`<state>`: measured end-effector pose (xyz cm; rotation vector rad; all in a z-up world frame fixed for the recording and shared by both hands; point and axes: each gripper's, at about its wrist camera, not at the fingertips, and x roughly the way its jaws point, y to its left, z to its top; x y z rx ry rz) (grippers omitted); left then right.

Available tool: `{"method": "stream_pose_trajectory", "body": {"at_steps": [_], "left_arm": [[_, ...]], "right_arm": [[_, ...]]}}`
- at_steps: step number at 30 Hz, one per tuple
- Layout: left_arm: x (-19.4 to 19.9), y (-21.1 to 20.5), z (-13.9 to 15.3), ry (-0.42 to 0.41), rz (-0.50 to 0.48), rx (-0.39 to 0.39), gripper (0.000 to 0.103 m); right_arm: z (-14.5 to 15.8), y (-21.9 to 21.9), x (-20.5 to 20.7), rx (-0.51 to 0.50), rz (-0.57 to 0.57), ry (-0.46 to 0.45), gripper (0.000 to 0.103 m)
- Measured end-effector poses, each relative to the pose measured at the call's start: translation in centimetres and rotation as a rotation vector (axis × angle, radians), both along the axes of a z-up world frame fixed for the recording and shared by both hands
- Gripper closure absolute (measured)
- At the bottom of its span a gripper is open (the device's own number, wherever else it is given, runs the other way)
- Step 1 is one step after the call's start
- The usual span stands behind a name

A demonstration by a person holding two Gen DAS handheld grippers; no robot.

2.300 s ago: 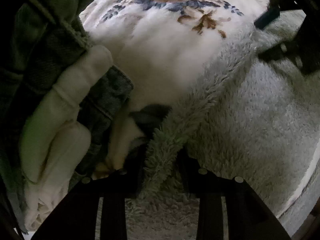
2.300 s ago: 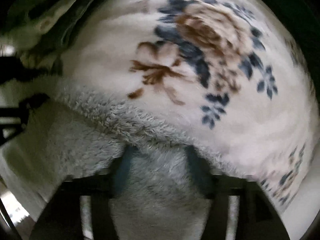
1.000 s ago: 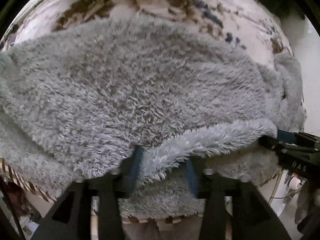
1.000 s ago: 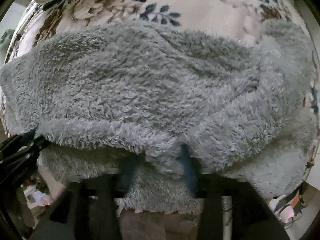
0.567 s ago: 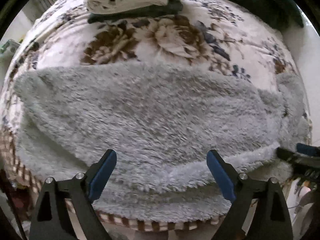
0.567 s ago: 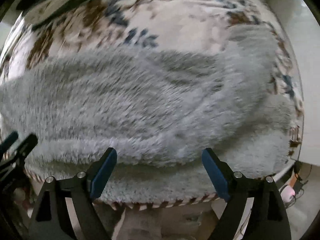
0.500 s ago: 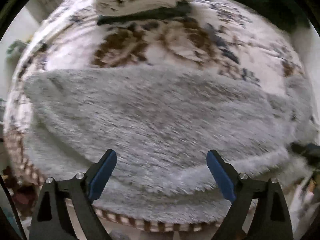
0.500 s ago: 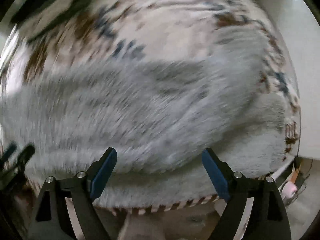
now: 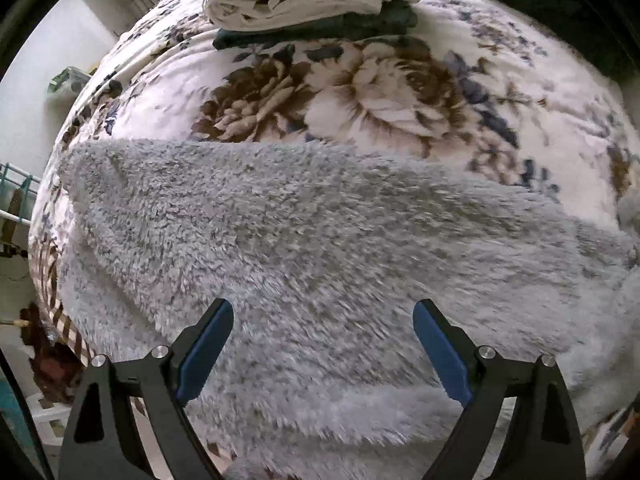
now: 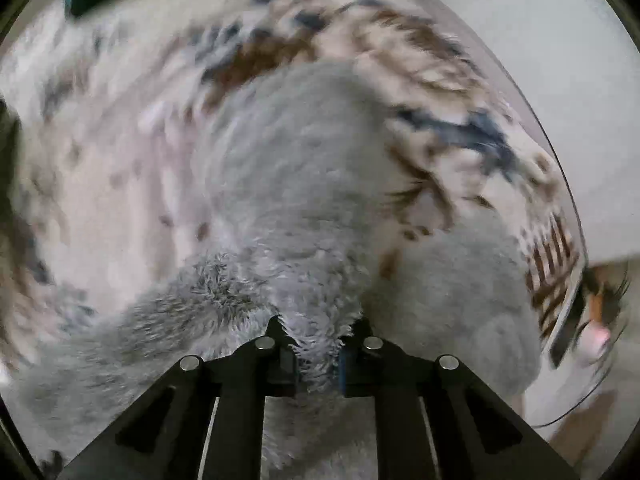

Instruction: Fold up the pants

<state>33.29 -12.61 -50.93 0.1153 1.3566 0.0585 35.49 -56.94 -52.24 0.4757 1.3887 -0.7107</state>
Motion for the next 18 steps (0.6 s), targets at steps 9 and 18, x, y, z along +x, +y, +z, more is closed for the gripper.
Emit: {"method": "stream_pose_trajectory", "body": {"at_steps": [9, 18], "left_arm": [[-3.3, 1.5, 3.1, -0.019, 0.054, -0.111, 0.011], [-3.5, 7.2, 1.8, 0.008, 0.165, -0.118, 0.011]], "right_arm": [[4.8, -2.2, -15.1, 0.094, -0.315, -0.232, 0.089], [-0.5, -0.4, -19.4, 0.311, -0.489, -0.212, 0.023]]}}
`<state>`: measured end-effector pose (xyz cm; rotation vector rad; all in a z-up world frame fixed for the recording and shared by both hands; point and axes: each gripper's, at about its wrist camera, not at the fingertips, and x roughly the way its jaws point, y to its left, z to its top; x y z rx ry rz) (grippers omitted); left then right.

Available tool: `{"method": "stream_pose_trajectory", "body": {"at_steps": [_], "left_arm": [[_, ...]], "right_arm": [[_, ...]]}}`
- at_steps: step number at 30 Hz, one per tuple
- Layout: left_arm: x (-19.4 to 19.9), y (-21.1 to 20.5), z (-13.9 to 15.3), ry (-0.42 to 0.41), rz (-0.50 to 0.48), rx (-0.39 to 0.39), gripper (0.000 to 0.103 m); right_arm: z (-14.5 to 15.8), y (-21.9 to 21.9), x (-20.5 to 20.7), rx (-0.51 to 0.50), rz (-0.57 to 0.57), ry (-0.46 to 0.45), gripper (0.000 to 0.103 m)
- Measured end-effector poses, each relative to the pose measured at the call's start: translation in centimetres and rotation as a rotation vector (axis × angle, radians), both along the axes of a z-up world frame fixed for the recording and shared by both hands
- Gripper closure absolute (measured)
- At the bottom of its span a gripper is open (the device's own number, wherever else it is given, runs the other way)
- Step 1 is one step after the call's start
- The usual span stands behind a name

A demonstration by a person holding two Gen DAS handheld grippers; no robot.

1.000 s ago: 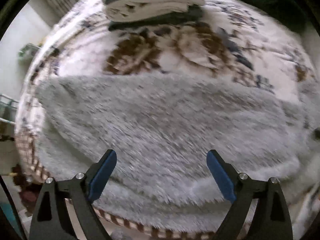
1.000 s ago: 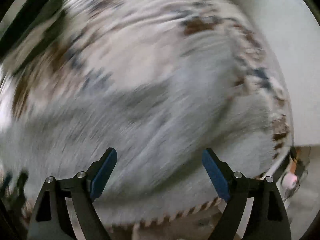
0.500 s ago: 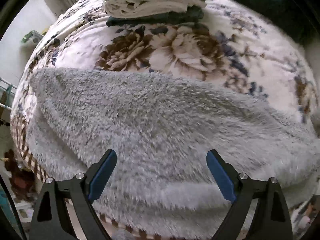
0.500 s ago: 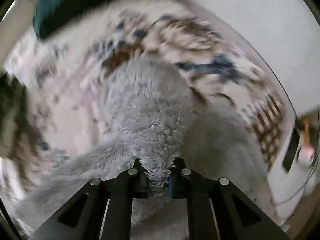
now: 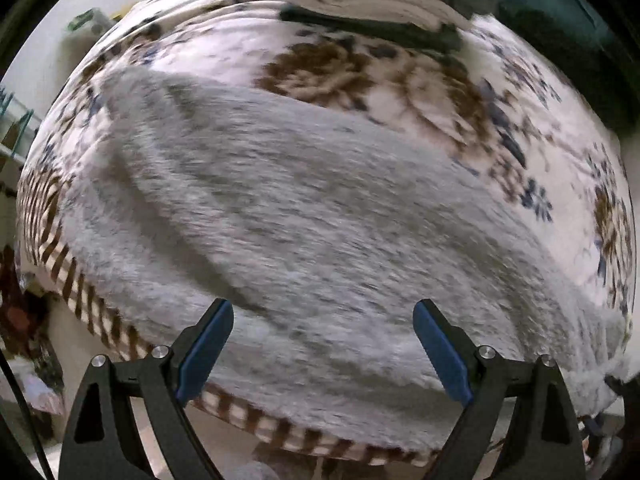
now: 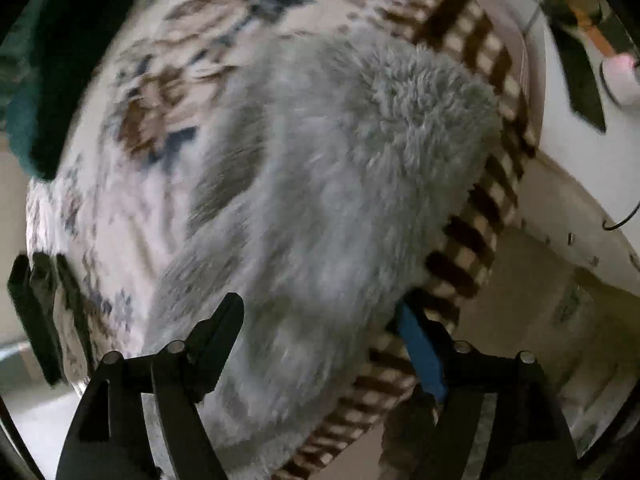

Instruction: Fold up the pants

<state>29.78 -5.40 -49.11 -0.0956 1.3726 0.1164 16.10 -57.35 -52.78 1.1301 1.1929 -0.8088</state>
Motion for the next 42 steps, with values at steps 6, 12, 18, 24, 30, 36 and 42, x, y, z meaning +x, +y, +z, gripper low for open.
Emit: {"method": "stream_pose_trajectory", "body": {"at_steps": [6, 12, 18, 24, 30, 36, 42], "left_arm": [[2.1, 7.7, 1.0, 0.01, 0.119, -0.022, 0.011], [7.2, 16.3, 0.4, 0.054, 0.225, -0.008, 0.011], [12.0, 21.1, -2.4, 0.093, 0.302, -0.04, 0.011], [15.5, 22.6, -5.1, 0.028, 0.297, -0.171, 0.076], [11.9, 24.1, -0.2, -0.116, 0.3, -0.227, 0.094], [6.2, 27.0, 5.9, -0.165, 0.386, -0.296, 0.094], [2.7, 30.8, -1.0, -0.012, 0.48, -0.206, 0.09]], "right_arm": [[2.0, 9.0, 4.3, 0.005, 0.217, 0.05, 0.023], [-0.8, 17.1, 10.3, 0.012, 0.327, 0.195, 0.023], [-2.1, 22.3, 15.9, -0.102, 0.44, 0.273, 0.023], [-1.4, 26.6, 18.5, -0.191, 0.552, 0.283, 0.023], [-0.8, 28.4, 17.5, -0.175, 0.598, 0.307, 0.023], [0.1, 30.4, 15.2, -0.157, 0.656, 0.303, 0.023], [0.6, 31.6, 12.9, -0.101, 0.695, 0.3, 0.023]]}}
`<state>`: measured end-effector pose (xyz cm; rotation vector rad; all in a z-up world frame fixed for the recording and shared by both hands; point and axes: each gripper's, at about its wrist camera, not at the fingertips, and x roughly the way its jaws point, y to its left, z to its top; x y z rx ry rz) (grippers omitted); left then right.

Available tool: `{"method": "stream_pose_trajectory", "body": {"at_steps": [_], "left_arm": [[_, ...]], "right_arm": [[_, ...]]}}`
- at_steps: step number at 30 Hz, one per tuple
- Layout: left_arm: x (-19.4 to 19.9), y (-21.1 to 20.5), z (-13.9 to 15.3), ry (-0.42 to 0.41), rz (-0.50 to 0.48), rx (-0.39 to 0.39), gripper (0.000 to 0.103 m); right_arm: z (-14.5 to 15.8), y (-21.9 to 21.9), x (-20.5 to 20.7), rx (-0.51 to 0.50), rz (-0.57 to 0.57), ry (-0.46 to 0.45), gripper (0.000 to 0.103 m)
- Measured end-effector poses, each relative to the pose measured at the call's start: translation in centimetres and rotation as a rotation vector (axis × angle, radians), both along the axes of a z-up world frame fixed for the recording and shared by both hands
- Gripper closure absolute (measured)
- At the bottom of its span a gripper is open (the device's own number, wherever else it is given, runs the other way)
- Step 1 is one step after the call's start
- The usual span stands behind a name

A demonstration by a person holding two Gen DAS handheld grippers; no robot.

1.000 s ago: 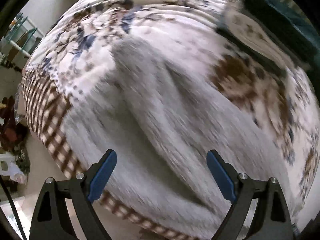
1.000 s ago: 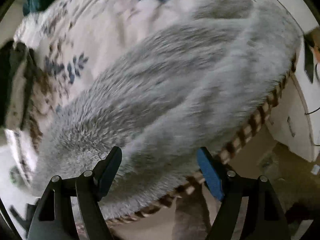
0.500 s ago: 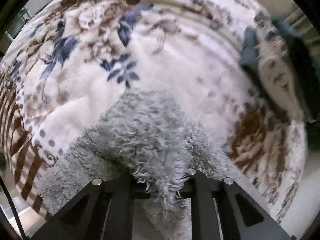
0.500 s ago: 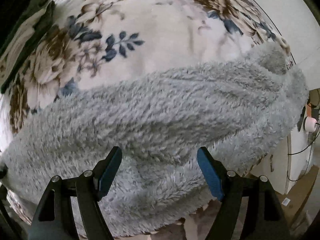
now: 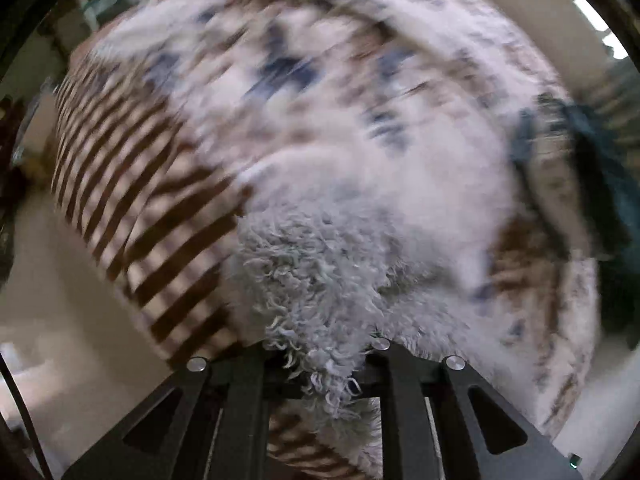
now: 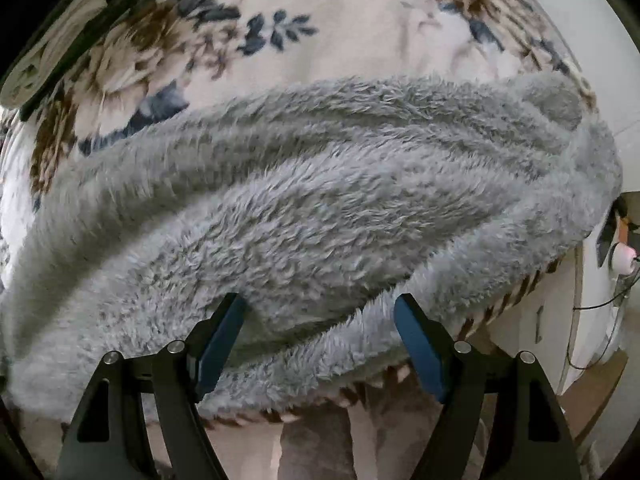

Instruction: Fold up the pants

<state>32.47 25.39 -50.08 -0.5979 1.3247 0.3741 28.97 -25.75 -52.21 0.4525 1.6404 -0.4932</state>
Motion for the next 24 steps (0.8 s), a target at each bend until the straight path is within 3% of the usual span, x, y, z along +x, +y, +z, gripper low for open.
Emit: {"method": "stream_pose_trajectory", "body": {"at_steps": [1, 3, 7, 11, 12, 13, 14, 16, 19, 21, 22, 24], "left_arm": [[-0.4, 0.2, -1.4, 0.028, 0.012, -0.009, 0.089], [-1.6, 0.3, -3.5, 0.067, 0.048, -0.044, 0.076], [-2.7, -0.3, -4.0, 0.046, 0.076, -0.052, 0.066], [-2.5, -0.7, -4.6, 0.041, 0.093, -0.06, 0.066], [-2.3, -0.9, -4.5, 0.035, 0.088, -0.05, 0.066], [-2.0, -1.0, -4.2, 0.026, 0.077, -0.035, 0.066], [-1.8, -1.2, -3.9, 0.013, 0.059, -0.017, 0.075], [-1.5, -1.3, -3.0, -0.009, 0.027, 0.022, 0.085], [-1.8, -0.9, -2.6, 0.002, 0.008, 0.051, 0.085], [-2.0, -0.7, -3.9, 0.053, 0.008, 0.041, 0.081], [-2.1, -0.8, -4.2, 0.083, 0.005, 0.044, 0.077], [-2.2, -1.5, -3.9, 0.131, -0.006, 0.088, 0.066]], "right_arm": [[0.0, -0.2, -0.4, 0.014, -0.008, -0.002, 0.023], [0.2, -1.0, -1.3, 0.033, -0.033, -0.007, 0.023], [0.3, -3.5, -4.5, 0.095, -0.156, 0.003, 0.023], [-1.1, -5.8, -8.0, 0.177, -0.314, -0.021, 0.027], [-1.7, -6.3, -8.5, 0.198, -0.337, -0.036, 0.037], [-2.3, -6.7, -8.8, 0.193, -0.354, -0.04, 0.082], [-2.7, -7.2, -9.3, 0.204, -0.384, -0.047, 0.097], [-2.6, -8.0, -10.3, 0.204, -0.419, -0.05, 0.097], [-0.3, -8.3, -12.2, 0.167, -0.357, -0.084, 0.097], [-0.3, -7.9, -13.3, 0.171, -0.319, -0.05, 0.097], [-1.9, -7.7, -14.0, 0.197, -0.3, -0.001, 0.096], [-4.0, -7.8, -14.6, 0.262, -0.323, 0.047, 0.088]]}}
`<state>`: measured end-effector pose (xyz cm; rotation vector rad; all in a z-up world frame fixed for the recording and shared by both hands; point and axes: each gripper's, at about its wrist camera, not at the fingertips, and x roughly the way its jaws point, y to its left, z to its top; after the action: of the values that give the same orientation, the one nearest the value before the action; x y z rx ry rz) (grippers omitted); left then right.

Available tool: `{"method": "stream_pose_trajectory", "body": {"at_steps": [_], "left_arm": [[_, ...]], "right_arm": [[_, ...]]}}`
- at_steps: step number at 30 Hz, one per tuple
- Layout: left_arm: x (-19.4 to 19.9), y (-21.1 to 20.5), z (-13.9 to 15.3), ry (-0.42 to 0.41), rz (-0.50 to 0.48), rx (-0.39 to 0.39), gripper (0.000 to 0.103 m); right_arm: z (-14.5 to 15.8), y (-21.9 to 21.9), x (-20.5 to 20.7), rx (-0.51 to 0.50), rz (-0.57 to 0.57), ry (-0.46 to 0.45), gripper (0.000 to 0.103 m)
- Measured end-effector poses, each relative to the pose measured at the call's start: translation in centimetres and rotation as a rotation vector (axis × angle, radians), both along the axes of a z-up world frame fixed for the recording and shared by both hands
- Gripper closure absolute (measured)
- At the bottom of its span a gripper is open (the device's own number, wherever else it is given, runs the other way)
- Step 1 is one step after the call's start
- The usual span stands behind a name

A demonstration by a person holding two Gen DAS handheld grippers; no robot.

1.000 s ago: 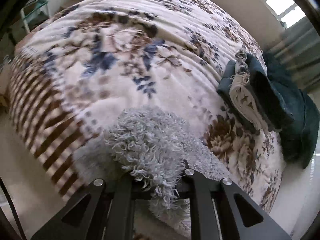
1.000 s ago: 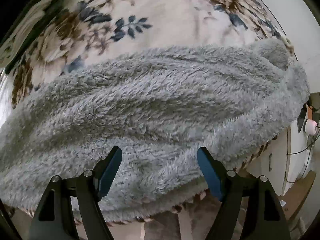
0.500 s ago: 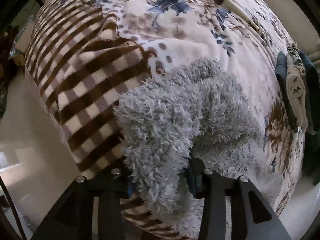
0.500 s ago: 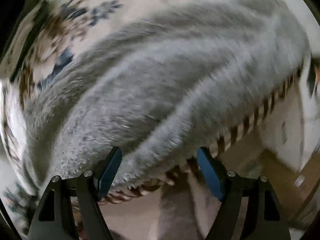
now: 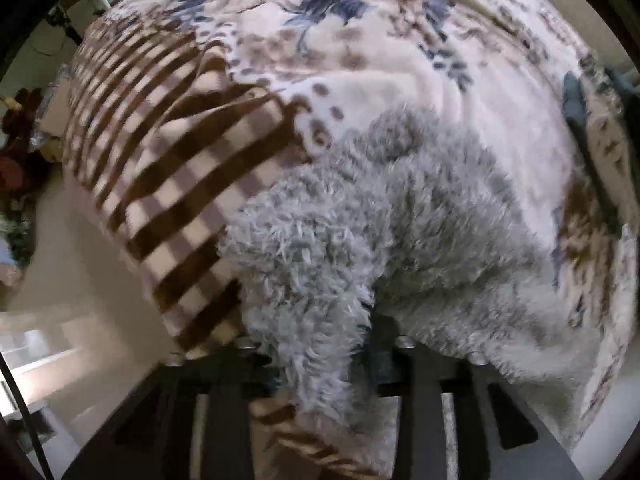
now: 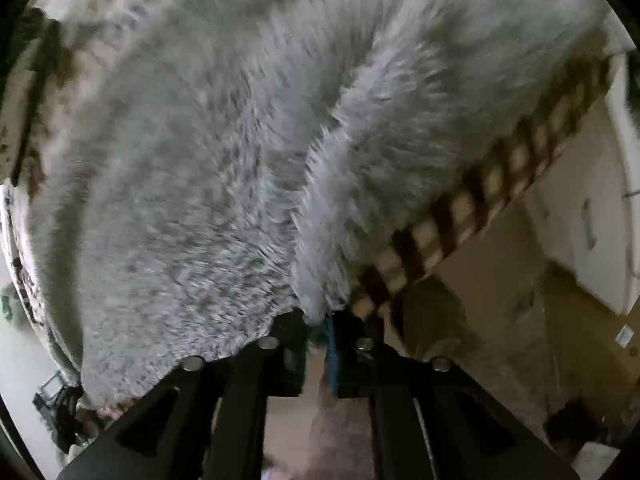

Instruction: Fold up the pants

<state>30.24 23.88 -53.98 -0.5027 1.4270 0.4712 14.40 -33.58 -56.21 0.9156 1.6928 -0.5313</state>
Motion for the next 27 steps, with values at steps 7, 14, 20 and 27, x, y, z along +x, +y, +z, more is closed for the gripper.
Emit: {"method": "stream_pose_trajectory", "body": {"at_steps": [7, 14, 20, 27], "left_arm": [[-1.0, -7.5, 7.1, 0.018, -0.203, 0.248, 0.006], [-1.4, -21.2, 9.2, -0.023, -0.463, 0.222, 0.006], [-0.7, -38.2, 6.2, -0.071, -0.805, 0.31, 0.006], [-0.4, -49.3, 2.4, -0.07, -1.03, 0.381, 0.005]], "right_arm": [[4.2, -2.9, -0.2, -0.062, 0.05, -0.146, 0.033], [11.3, -13.2, -5.2, -0.23, -0.24, -0.192, 0.033], [11.3, -25.4, -6.4, -0.385, -0.404, -0.139, 0.032], [3.2, -26.7, 1.0, -0.34, -0.203, 0.069, 0.035]]}}
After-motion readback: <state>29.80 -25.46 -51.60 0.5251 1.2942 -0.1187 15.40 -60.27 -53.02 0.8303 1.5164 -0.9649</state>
